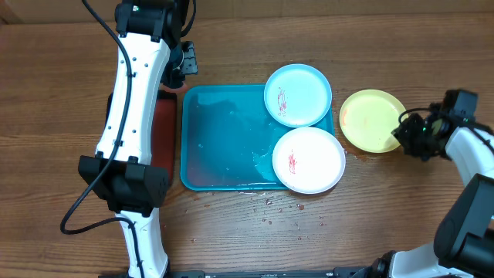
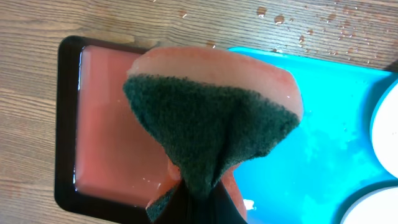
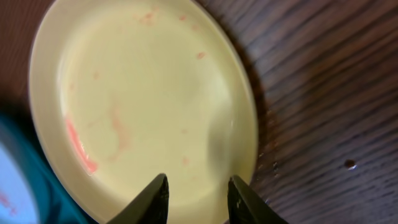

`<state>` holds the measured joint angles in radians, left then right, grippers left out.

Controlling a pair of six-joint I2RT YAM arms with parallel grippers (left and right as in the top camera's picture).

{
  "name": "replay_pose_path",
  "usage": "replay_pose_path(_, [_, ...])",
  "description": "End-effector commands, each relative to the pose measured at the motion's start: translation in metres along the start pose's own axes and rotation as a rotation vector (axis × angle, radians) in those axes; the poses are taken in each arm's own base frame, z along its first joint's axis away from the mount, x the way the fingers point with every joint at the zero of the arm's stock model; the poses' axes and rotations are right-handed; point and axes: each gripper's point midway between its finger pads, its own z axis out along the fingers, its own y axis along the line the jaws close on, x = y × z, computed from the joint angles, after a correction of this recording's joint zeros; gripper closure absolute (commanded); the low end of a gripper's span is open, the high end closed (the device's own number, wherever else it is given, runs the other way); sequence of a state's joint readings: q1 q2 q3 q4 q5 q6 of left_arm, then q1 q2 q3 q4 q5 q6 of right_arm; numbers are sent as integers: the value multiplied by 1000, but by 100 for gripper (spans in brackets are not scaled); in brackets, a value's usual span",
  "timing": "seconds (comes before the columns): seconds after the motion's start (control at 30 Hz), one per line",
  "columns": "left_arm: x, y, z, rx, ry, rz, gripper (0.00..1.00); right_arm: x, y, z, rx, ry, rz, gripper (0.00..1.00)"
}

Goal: Clean dirty plates on tray and stack at the side
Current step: 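Carry the yellow plate right and set it on the table, then release the yellow plate and move the right gripper to the white plate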

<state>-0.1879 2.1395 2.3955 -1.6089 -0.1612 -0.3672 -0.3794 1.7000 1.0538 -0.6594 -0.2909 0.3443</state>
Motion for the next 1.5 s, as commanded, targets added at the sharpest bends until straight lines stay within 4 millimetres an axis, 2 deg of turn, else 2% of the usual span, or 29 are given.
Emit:
replay_pose_path(0.0, [-2, -4, -11, 36, -24, -6, 96, -20, 49, -23, -158, -18, -106, 67])
replay_pose_path(0.17, [-2, -5, -11, 42, -22, -6, 96, -7, 82, -26, -201, 14, -205, 64])
replay_pose_path(0.3, [-1, -5, -11, 43, -18, -5, 96, 32, 90, -20, -170, 130, -283, 64])
replay_pose_path(0.47, [-1, -5, -11, 42, -19, -6, 96, 87, 64, -17, 28, 304, -370, 63])
replay_pose_path(0.57, [-2, -6, -11, 44, -23, -6, 96, 111, 49, -13, 126, 364, -412, 63])
replay_pose_path(0.7, [-2, -6, -11, 45, -25, -7, 96, 133, 45, -1, 142, 397, -478, 63])
replay_pose_path(0.9, [-2, -6, -11, 44, -24, 2, 96, 151, 41, 14, 138, 409, -524, 64])
replay_pose_path(1.1, [-2, -6, -11, 43, -22, 2, 96, 154, 39, 17, 137, 410, -528, 91])
replay_pose_path(1.17, [-1, -6, -11, 43, -21, 2, 96, 155, 39, 17, 138, 412, -527, 96])
replay_pose_path(1.37, [-1, -5, -11, 42, -20, 2, 96, 162, 36, 12, 146, 450, -516, 96])
replay_pose_path(1.47, [-1, -5, -11, 42, -20, 2, 96, 170, 46, 3, 88, 479, -503, 96])
